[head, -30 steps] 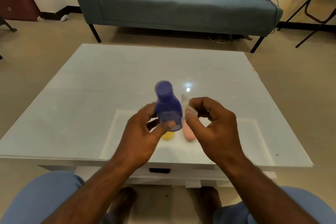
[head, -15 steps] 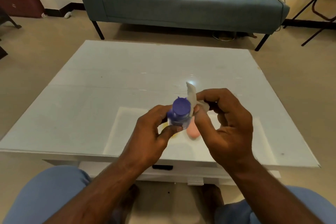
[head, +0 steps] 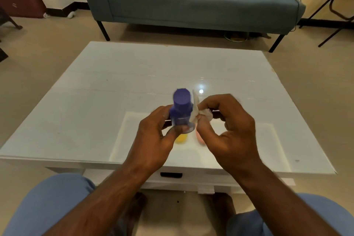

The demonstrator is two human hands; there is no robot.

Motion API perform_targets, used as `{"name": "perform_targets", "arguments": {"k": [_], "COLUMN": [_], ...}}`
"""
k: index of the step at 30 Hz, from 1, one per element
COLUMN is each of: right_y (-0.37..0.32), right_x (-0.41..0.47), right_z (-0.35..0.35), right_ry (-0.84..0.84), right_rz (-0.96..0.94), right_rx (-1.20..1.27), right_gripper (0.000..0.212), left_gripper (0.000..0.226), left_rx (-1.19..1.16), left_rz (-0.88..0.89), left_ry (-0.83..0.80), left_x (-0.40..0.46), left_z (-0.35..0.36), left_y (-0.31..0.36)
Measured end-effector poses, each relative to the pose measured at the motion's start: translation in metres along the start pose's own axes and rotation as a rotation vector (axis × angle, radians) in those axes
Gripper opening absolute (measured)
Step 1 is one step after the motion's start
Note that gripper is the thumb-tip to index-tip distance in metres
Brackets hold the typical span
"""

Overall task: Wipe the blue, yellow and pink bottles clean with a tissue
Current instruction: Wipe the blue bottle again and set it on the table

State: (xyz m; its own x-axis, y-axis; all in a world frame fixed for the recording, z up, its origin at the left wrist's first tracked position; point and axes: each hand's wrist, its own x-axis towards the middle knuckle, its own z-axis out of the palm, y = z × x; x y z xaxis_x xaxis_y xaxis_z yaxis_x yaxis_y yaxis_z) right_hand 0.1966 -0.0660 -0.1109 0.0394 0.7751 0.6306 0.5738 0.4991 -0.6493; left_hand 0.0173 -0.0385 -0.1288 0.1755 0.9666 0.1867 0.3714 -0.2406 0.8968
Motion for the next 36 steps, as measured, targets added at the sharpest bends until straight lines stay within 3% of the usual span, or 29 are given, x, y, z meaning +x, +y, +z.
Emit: {"name": "perform_targets", "arguments": {"k": [2,4,8,10,14,16,22,24,28,30,33,36], "right_y": [0.013,0.021,0.0,-0.007,0.01,0.018,-0.012,-0.009,0.01,0.005,-0.012,-0.013], "right_x": [-0.003,-0.007,0.0,0.001,-0.004,-0.01,-0.003,-0.002,-0.008,-0.008,-0.003,0.001], "right_z": [0.002,0.005,0.0,0.0,0.006,0.009,0.009,0.008,0.007,0.006,0.0,-0.003], "right_ry": [-0.126,-0.186,0.02,0.042,-0.149,-0.227,0.035,0.03,-0.215,-0.131,0.037,0.059], "right_rz": [0.205,0.272,0.032,-0.043,0.256,0.311,-0.031,0.047,0.365,0.316,0.088,0.041], "right_rx": [-0.054,-0.095,0.045,0.069,0.033,-0.043,0.07,0.065,0.003,0.071,0.153,0.137], "right_gripper": [0.012,0.012,0.017,0.02,0.014,0.015,0.019,0.014,0.011,0.011,0.017,0.022], "left_gripper": [0.04,0.039,0.04,0.043,0.047,0.049,0.062,0.057,0.048,0.044,0.039,0.042], "left_rx": [-0.027,0.018,0.112,0.112,-0.06,-0.087,-0.048,-0.087,-0.078,0.007,0.165,0.213], "left_rz": [0.023,0.052,0.016,0.003,-0.064,-0.068,-0.047,-0.042,-0.004,0.022,0.033,0.018], "left_ry": [0.035,0.023,-0.033,-0.038,0.064,0.09,-0.035,0.005,0.059,0.012,-0.052,-0.078], "left_x": [0.001,0.001,0.003,0.002,0.003,0.005,0.001,0.001,0.004,0.003,0.003,0.003], "left_z": [-0.004,-0.008,-0.004,-0.001,-0.005,-0.009,0.0,-0.001,-0.012,-0.013,-0.009,-0.007], "left_y": [0.003,0.003,-0.008,-0.007,0.006,0.005,0.002,0.005,0.006,0.002,-0.007,-0.009]}}
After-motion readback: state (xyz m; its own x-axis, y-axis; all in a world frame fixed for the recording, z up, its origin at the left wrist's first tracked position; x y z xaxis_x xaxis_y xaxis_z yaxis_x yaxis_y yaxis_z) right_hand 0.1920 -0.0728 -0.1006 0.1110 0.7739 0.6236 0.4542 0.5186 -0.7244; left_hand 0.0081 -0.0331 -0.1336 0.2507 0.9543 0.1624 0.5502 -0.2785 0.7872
